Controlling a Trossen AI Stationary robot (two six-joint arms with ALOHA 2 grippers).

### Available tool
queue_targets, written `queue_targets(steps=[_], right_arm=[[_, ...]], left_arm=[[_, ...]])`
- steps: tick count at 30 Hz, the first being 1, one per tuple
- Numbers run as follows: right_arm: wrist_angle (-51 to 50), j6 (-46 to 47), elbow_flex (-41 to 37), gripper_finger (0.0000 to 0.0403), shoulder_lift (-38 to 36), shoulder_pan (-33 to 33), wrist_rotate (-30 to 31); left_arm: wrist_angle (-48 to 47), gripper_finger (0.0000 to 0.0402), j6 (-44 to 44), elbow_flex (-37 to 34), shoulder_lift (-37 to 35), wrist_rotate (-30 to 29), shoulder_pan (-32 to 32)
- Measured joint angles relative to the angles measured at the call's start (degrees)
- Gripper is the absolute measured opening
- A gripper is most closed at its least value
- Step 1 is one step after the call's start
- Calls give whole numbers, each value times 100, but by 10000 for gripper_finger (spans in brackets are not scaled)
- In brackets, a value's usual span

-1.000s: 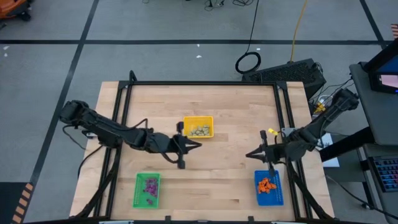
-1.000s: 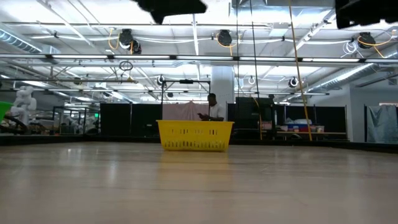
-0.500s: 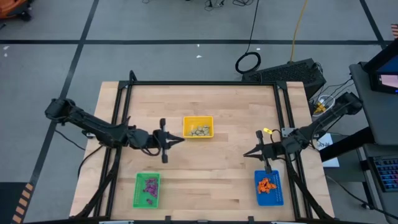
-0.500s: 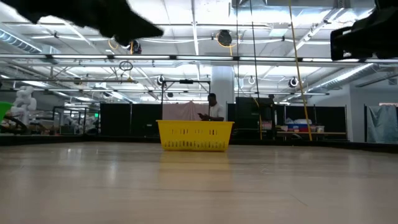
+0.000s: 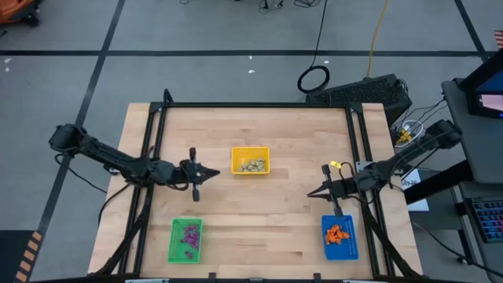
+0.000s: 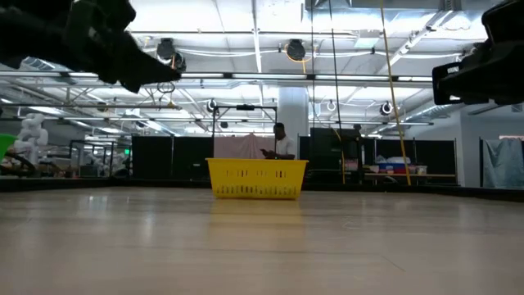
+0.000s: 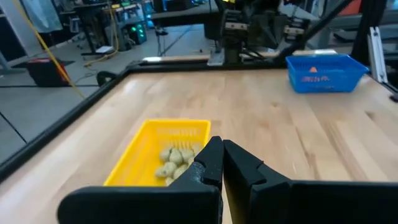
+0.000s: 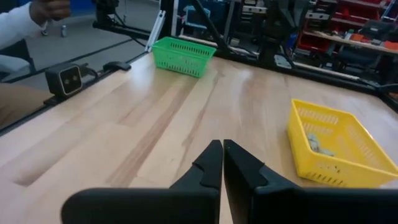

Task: Sort Halloween decoration
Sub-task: Return to Home Position

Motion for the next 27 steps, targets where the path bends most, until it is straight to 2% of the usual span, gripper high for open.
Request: queue_targets(steps=[8,15,27], right_arm=[[762,7,-359,0,-5,-178,-300],[726,92,-415,0,-1,-300,-424],[509,-2,-428,0,-281,-773,-874]], left_arm=[[513,10,67,-525,-55,412,-1],[1161,10,140,-931,-55,534,0],[1588,10,91,-1355,-156,574,-1]])
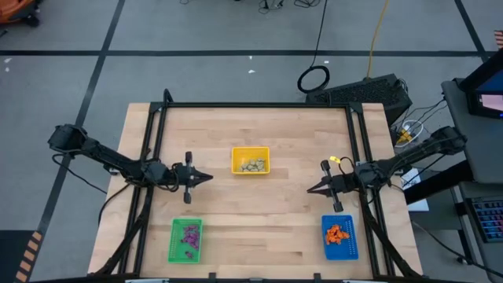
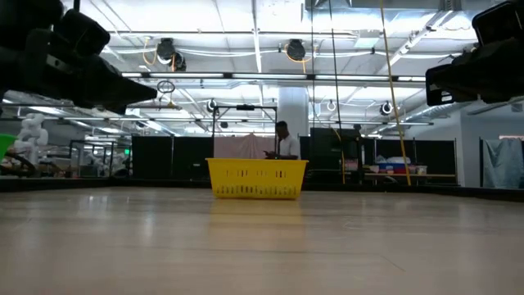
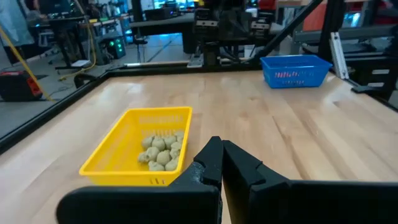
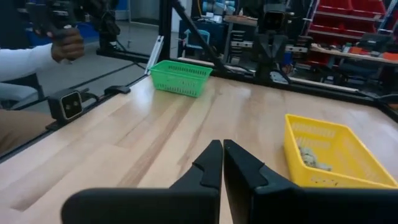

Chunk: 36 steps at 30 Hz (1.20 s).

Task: Sort Halloween decoration
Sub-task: Return to Home Position

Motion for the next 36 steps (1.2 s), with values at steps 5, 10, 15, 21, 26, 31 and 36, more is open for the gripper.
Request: queue_targets(steps=[5,10,15,21,26,31,36], right_arm=[[-599,-12,-2,0,-490,-143,2],[-1114,-9,-2,0,-1098,-219,0],[-1663,148,-4,0,-1596,-227,2],[-1958,283,-9,0,-1875,-227,9],[-1987,173,-9,0,-1911,-227,13],[-1983,117,-9,0,-1911,-227,19],[-2016,149,-9,0,-1923,-226,22]], left_arm=[[-48,10,153,-1,-275,272,1],[-449,10,246,-1,-776,393,0],[-985,10,424,-1,-1442,408,1],[-1660,10,516,-3,-2268,526,3],[-1817,3,653,-5,-2769,995,208],[-2184,1,483,-5,-3043,1573,747],[-2474,0,337,-5,-3280,1837,1142]])
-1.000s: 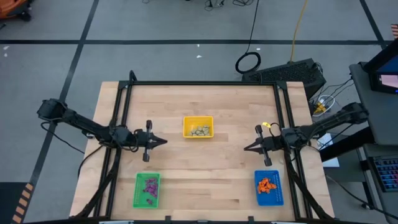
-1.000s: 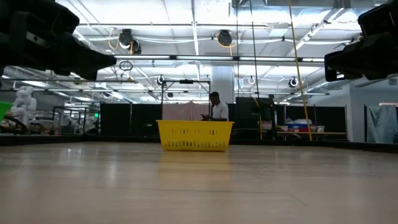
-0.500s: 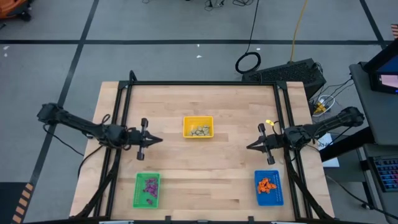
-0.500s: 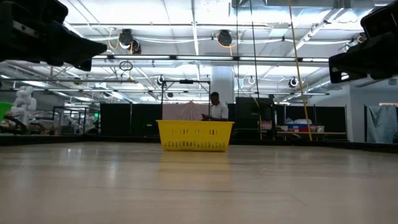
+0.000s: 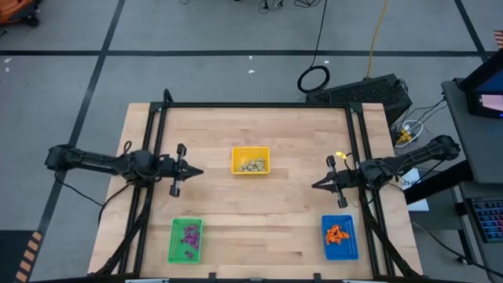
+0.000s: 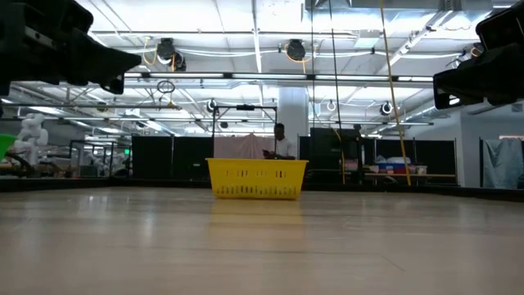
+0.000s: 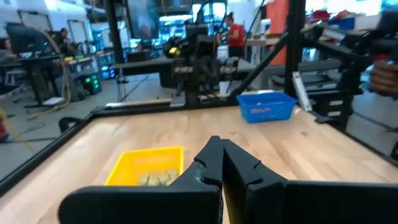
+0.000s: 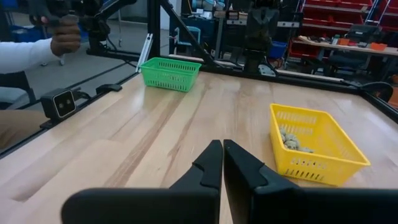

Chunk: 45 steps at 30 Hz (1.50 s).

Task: Sort Halloween decoration
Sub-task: Return to Home Position

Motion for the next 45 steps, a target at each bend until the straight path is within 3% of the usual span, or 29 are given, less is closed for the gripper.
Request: queue_targets(steps=[15,24,45], right_arm=[[-660,-66,0,0,-939,0,48],[-727,-575,-37,0,-1721,-15,6],[-824,-585,-33,0,-1695,-903,-9]], left_arm=[[-798,0,-96,-7,-1112,-89,129],[-1437,0,-128,-7,-1674,-227,129],[-1446,0,-125,-9,-1748,-229,129]])
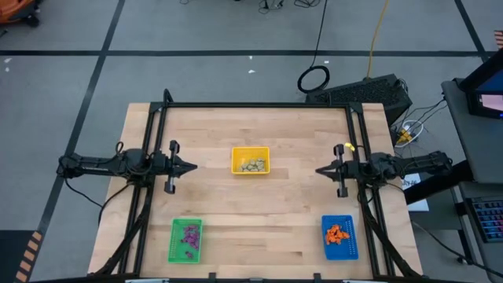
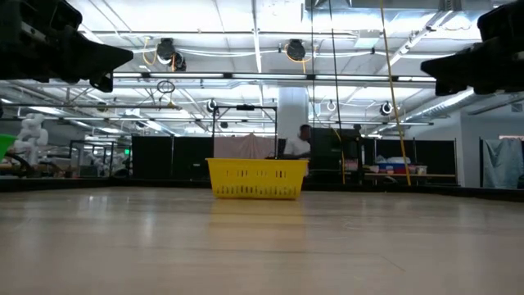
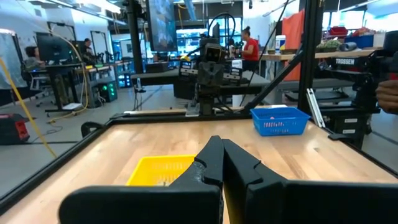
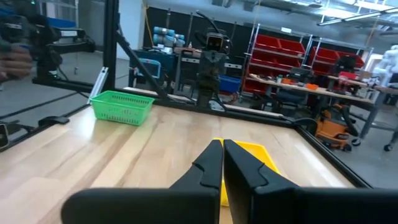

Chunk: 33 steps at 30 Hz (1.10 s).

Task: Sort Halloween decoration
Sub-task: Return to Home Position

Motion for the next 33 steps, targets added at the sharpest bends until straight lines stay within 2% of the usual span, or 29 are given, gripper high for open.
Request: queue_targets(steps=[22,27,33], right_arm=[[-15,-193,2,0,0,-79,7],[-15,-1,2,0,0,-79,7],[-15,12,2,0,0,-79,9]], left_arm=[[-328,0,113,0,-21,33,0],[-337,0,262,0,-31,-181,80],[-563,0,-60,0,-31,-174,166]])
